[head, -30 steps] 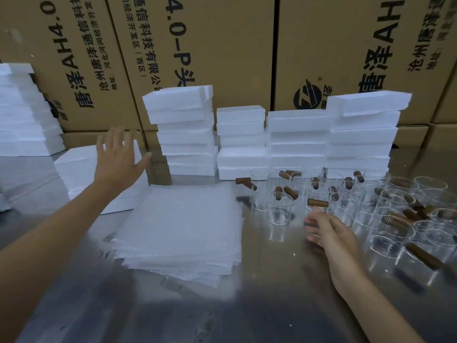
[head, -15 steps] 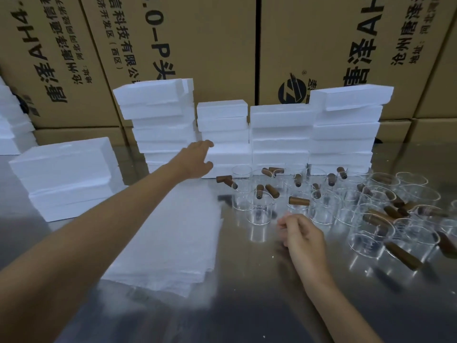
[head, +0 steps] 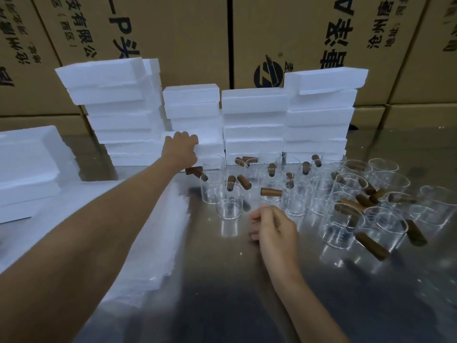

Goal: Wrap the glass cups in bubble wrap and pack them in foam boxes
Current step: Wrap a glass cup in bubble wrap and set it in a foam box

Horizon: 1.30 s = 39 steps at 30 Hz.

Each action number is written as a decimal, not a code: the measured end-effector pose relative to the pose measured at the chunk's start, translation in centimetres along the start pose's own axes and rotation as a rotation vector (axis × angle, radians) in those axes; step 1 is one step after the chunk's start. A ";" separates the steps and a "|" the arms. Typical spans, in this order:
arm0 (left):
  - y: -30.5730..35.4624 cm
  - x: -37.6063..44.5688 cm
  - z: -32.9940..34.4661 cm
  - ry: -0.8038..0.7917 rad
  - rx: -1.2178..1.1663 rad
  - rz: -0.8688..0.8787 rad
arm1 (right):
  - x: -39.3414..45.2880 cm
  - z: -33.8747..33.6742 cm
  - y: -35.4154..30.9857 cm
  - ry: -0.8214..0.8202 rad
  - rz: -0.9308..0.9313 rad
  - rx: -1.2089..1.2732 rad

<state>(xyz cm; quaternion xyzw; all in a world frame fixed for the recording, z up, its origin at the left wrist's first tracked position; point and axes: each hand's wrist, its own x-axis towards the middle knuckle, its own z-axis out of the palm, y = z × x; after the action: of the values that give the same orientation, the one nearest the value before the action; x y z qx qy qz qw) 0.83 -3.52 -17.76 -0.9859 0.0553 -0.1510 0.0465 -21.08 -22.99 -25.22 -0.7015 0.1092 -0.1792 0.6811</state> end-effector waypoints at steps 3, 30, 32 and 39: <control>-0.3 -0.6 -1.1 0.042 0.051 0.021 | -0.1 -0.2 -0.1 0.009 0.008 0.007; 7.7 -23.5 -5.8 -0.073 -0.684 0.340 | 1.2 -5.6 -2.6 0.041 0.100 -0.006; 6.3 -22.6 -6.8 0.123 -0.778 0.276 | 0.9 -5.7 -2.3 0.019 -0.001 -0.087; -2.6 -20.3 -8.6 0.373 -1.019 -0.157 | 0.4 -5.0 -2.2 0.075 -0.275 -0.308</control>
<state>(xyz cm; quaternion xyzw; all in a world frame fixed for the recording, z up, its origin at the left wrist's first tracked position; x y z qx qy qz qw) -20.82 0.92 -15.21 -0.8414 0.0548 -0.2803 -0.4587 -22.88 -27.69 -22.99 -0.7983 0.0637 -0.2777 0.5305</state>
